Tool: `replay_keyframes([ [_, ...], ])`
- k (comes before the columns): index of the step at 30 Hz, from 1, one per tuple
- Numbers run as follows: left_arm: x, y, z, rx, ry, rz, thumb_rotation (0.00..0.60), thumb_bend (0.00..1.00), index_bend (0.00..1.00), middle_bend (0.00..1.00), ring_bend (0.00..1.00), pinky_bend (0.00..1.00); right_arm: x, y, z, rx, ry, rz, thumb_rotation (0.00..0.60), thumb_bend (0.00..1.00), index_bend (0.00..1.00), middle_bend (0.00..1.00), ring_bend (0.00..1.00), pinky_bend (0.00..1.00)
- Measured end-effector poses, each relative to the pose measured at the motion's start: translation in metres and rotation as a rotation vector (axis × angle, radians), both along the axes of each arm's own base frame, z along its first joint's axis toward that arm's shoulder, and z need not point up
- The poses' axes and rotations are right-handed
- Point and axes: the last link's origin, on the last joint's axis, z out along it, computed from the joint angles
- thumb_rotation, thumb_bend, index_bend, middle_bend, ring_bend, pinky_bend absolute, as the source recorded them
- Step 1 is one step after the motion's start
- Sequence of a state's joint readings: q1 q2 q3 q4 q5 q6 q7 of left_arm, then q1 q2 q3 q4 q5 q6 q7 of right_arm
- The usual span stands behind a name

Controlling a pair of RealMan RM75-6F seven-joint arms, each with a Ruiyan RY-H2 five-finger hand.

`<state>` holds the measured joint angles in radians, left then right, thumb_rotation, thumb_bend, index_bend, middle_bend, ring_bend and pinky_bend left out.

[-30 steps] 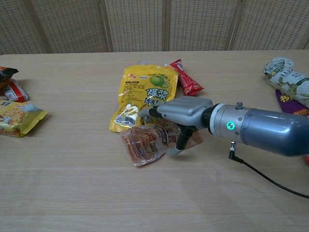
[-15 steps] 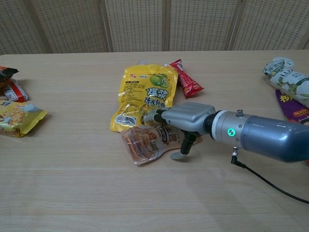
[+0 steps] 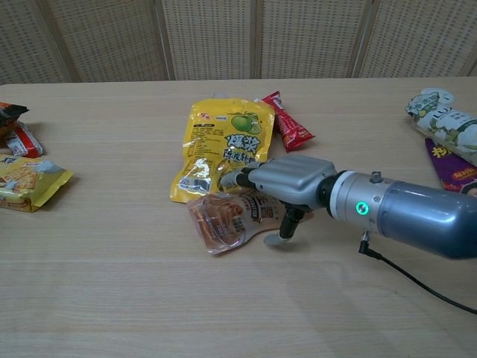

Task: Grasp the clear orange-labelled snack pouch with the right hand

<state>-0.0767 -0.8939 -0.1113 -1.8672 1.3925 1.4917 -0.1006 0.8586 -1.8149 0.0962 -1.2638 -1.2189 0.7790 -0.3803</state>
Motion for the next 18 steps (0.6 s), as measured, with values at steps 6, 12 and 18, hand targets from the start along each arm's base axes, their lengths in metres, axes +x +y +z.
replay_keyframes([
  [6,0.0005,-0.0008,0.0015,0.005,-0.006,-0.003,0.39,0.0,0.0,0.0,0.0,0.0,0.0022,0.004,-0.0037,0.003,0.006,0.0,0.6,0.26,0.0,0.0,0.0,0.0],
  [12,0.0002,-0.0011,0.0031,0.009,-0.008,-0.004,0.388,0.0,0.0,0.0,0.0,0.0,0.0039,0.0035,-0.0087,0.011,0.028,0.003,0.6,0.25,0.0,0.0,0.0,0.0],
  [18,-0.0006,-0.0007,0.0037,0.008,-0.01,-0.003,0.389,0.0,0.0,0.0,0.0,0.0,0.005,0.0015,-0.0094,-0.001,0.048,0.017,0.6,0.26,0.0,0.0,0.0,0.0],
])
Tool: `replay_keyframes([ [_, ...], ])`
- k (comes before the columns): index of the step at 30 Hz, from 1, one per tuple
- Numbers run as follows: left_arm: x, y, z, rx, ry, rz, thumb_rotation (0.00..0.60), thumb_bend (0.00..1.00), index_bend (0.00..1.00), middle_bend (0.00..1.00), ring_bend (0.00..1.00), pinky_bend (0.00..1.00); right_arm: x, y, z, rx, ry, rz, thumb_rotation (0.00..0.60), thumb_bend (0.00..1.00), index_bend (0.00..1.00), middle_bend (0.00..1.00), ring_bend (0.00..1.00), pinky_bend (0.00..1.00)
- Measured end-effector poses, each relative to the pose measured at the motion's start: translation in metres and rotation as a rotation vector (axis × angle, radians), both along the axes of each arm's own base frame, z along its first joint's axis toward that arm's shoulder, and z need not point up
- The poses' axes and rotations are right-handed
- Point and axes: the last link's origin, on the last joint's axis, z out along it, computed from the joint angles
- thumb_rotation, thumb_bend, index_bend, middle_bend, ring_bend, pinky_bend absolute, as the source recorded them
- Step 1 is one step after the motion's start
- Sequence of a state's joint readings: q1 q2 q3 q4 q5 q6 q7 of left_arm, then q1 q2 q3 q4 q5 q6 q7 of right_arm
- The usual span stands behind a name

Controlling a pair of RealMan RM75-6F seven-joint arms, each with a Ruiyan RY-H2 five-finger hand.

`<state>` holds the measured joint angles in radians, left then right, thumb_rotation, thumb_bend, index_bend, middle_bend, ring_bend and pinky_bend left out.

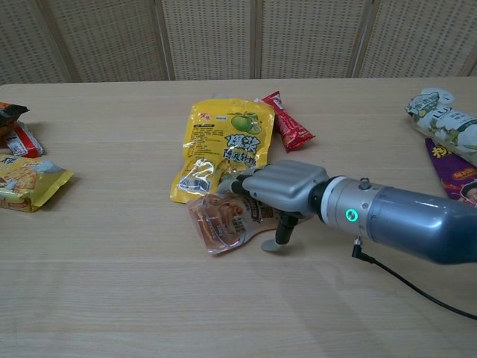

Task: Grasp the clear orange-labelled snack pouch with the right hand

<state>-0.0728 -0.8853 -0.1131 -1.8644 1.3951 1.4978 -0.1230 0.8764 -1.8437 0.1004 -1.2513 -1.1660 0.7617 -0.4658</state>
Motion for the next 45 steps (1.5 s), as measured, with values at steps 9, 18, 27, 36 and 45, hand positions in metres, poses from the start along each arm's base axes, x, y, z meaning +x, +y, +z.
replay_keyframes([
  [9,0.0,0.0,0.001,0.003,-0.002,-0.002,0.386,0.0,0.0,0.0,0.0,0.0,0.003,-0.001,-0.002,-0.011,0.002,0.003,0.6,0.26,0.14,0.09,0.01,0.11],
  [18,0.0,-0.001,0.001,0.005,-0.003,-0.002,0.389,0.0,0.0,0.0,0.0,0.0,0.005,0.0,-0.005,-0.012,-0.022,0.003,0.6,0.32,0.28,0.33,0.22,0.32],
  [27,0.0,-0.001,0.002,0.006,-0.005,-0.004,0.388,0.0,0.0,0.0,0.0,0.0,0.006,0.002,-0.005,-0.016,-0.037,0.016,0.6,0.36,0.42,0.48,0.37,0.47],
  [36,0.001,-0.001,0.002,0.006,-0.007,-0.007,0.39,0.0,0.0,0.0,0.0,0.0,0.001,0.003,0.001,-0.021,-0.062,-0.001,0.6,0.46,0.58,0.62,0.49,0.62],
  [45,0.002,-0.001,0.001,0.0,-0.008,-0.013,0.39,0.0,0.0,0.0,0.0,0.0,0.003,0.009,0.018,-0.066,-0.117,0.028,0.6,0.51,0.68,0.71,0.58,0.72],
])
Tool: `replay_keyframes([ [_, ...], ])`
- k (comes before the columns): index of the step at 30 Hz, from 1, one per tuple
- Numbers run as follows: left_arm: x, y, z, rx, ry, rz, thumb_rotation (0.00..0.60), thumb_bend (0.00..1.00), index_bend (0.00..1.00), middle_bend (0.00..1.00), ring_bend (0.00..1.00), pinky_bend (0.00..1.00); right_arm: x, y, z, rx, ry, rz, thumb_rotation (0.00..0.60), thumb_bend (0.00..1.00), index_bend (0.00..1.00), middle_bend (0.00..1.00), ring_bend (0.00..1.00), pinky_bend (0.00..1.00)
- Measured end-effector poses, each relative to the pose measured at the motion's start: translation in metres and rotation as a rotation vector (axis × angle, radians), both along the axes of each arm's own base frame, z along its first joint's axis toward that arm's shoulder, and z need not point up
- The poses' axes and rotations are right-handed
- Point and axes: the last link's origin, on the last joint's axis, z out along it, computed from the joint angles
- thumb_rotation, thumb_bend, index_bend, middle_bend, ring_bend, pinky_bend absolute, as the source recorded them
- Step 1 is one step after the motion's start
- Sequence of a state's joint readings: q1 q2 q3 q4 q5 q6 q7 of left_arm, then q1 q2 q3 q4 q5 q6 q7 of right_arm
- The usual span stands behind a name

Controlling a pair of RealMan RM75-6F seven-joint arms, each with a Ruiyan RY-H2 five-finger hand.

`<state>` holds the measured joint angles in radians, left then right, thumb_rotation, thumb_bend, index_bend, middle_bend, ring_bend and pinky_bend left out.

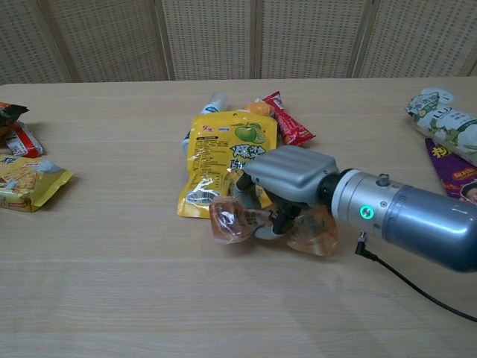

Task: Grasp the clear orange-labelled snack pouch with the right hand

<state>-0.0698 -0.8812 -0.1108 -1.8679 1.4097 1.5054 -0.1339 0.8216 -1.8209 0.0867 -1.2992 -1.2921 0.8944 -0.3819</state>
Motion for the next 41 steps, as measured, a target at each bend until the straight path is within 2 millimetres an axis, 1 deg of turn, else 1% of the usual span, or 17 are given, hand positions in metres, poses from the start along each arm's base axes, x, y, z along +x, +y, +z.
replay_keyframes([
  [6,0.002,-0.001,0.0,0.002,-0.004,-0.005,0.388,0.0,0.0,0.0,0.0,0.0,0.0,0.001,0.012,-0.02,-0.017,0.005,0.6,0.51,0.68,0.71,0.58,0.72],
  [12,0.003,-0.001,0.0,-0.003,-0.009,-0.011,0.389,0.0,0.0,0.0,0.0,0.0,0.011,-0.001,0.03,-0.049,-0.039,0.03,0.6,0.51,0.68,0.71,0.58,0.72],
  [15,0.003,-0.001,-0.001,-0.006,-0.011,-0.014,0.389,0.0,0.0,0.0,0.0,0.0,0.022,-0.004,0.043,-0.072,-0.059,0.043,0.6,0.51,0.67,0.71,0.58,0.72],
  [25,0.005,-0.001,-0.004,-0.021,-0.015,-0.021,0.389,0.0,0.0,0.0,0.0,0.0,0.068,-0.017,0.094,-0.16,-0.126,0.085,0.6,0.51,0.67,0.71,0.58,0.72],
  [34,0.008,-0.002,-0.005,-0.027,-0.015,-0.034,0.389,0.0,0.0,0.0,0.0,0.0,0.101,-0.023,0.133,-0.228,-0.157,0.107,0.6,0.51,0.67,0.71,0.58,0.72],
  [38,0.009,-0.003,-0.006,-0.03,-0.014,-0.038,0.389,0.0,0.0,0.0,0.0,0.0,0.113,-0.023,0.146,-0.247,-0.186,0.107,0.6,0.51,0.67,0.71,0.58,0.72],
  [41,0.01,-0.003,-0.006,-0.03,-0.013,-0.042,0.389,0.0,0.0,0.0,0.0,0.0,0.118,-0.024,0.153,-0.261,-0.186,0.11,0.6,0.52,0.67,0.71,0.58,0.72],
])
